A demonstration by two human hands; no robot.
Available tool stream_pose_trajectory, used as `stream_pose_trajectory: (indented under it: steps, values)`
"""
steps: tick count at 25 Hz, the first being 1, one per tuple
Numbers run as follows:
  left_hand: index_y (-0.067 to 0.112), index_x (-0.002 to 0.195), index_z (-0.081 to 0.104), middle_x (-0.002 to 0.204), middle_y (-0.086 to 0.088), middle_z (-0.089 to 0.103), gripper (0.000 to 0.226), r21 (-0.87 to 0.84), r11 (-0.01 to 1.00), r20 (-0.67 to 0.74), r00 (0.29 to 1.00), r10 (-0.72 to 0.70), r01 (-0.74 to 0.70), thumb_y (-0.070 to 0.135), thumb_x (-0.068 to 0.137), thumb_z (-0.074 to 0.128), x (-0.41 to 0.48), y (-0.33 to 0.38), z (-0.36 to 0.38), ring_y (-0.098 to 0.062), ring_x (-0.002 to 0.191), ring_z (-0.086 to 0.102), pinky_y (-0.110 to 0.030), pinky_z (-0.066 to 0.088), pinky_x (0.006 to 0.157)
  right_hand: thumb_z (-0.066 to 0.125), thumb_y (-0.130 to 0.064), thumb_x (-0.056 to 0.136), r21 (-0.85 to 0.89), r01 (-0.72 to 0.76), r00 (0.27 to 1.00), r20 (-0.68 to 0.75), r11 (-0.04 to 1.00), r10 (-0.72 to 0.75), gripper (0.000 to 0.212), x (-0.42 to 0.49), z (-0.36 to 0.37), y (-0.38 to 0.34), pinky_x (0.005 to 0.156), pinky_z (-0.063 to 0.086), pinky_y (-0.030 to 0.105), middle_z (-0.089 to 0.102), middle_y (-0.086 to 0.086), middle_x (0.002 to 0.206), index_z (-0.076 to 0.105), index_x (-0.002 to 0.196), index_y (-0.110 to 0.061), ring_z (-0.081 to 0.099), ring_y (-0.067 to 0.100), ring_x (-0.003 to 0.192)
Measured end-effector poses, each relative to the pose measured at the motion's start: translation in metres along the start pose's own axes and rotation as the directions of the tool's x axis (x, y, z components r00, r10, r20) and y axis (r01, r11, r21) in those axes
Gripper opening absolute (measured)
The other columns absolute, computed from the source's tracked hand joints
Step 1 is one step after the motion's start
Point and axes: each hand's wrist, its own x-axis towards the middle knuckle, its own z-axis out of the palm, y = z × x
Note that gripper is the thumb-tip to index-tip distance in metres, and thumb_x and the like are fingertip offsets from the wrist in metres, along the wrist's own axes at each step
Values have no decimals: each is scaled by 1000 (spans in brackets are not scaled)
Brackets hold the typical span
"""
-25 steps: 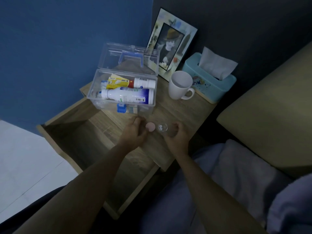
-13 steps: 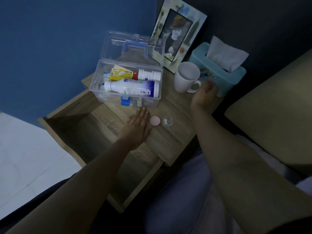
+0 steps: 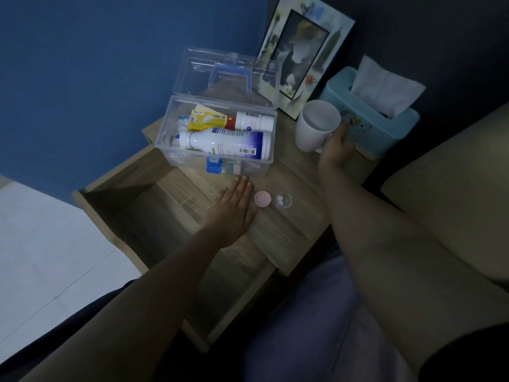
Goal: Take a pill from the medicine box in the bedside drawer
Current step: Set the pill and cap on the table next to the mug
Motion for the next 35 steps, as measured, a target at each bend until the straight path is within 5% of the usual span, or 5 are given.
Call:
stream_pose_trajectory:
  steps: [2, 9, 16, 31, 35]
  values:
    - [12, 150, 4, 161, -7, 2, 61, 15, 1000, -4, 1000, 5, -5, 42, 99, 18, 0, -1, 0, -19, 148, -2, -33, -1, 115, 46, -40, 94, 78, -10, 1000, -11, 997, 11, 39, -3, 2, -6, 55, 45, 19, 63, 2, 83, 69, 84, -9, 58, 16, 78]
    - [12, 150, 3, 161, -7, 0, 61, 38, 999, -6, 1000, 3, -3, 42, 99, 17, 0, 0, 1, -19, 148, -3, -33, -2, 115, 51, -19, 92, 286, 12, 1000, 16, 958, -18, 28, -41, -19, -5, 48, 44, 11, 62, -12, 68, 62, 66, -22, 57, -10, 53]
    - [11, 150, 6, 161, -8, 3, 61, 32, 999, -8, 1000, -3, 3, 42, 99, 18, 0, 1, 1, -19, 149, -1, -36, 3, 117, 48, -12, 92, 268, 17, 999, 38, 963, -28, 39, -71, -49, 17, 38, 34, 7, 54, -18, 36, 51, 54, -19, 48, -10, 38]
    - [12, 150, 5, 161, -7, 2, 61, 15, 1000, 6, 1000, -9, 9, 41, 99, 19, -1, 2, -1, -19, 149, -2, -37, 4, 118, 47, -19, 93, 224, 50, 999, 4, 973, -52, 32, -70, -51, 46, 48, 44, 7, 63, -11, 65, 62, 66, -24, 57, -12, 53]
    - [12, 150, 2, 161, -7, 0, 63, -10, 1000, 61, 998, 6, -6, 44, 99, 20, -1, 2, -10, -19, 148, -5, -36, 2, 117, 46, -23, 93, 94, 45, 999, -9, 995, -45, 30, -72, -54, 42, 60, 43, 22, 61, -9, 67, 62, 69, -20, 57, -5, 58]
